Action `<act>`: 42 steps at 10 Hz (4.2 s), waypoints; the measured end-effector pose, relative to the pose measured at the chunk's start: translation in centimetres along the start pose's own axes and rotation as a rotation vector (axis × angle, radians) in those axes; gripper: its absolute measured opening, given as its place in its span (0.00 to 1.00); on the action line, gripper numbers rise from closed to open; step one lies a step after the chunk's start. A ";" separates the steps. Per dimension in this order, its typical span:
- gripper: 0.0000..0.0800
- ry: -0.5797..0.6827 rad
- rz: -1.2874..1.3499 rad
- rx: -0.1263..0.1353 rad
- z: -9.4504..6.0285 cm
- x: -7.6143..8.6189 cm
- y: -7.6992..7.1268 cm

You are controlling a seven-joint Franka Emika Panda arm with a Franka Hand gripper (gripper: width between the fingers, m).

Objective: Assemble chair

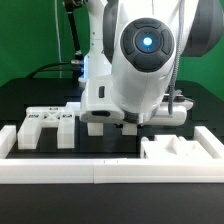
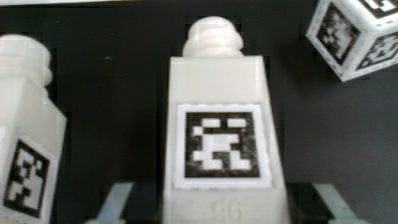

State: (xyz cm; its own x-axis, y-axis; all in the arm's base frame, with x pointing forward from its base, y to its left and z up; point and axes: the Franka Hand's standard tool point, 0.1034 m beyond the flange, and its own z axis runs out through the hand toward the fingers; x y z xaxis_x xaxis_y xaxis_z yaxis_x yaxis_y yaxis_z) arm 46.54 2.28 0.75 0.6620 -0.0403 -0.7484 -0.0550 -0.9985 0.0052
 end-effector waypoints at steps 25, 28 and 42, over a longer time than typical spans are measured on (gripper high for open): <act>0.36 0.932 -0.100 -0.001 -12.9 -0.6 -2.7; 0.36 1.108 -0.120 -0.002 -15.9 -1.2 -4.2; 0.36 1.411 -0.214 -0.031 -20.0 1.5 -7.9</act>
Offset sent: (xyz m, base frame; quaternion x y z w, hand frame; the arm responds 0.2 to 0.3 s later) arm 0.0105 0.0032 0.0244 -0.0091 0.0001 -0.0460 0.9989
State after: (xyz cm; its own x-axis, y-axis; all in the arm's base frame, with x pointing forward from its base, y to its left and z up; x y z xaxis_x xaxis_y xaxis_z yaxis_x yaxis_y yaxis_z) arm 62.91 9.38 12.78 0.8333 0.1239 0.5387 0.1431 -0.9897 0.0063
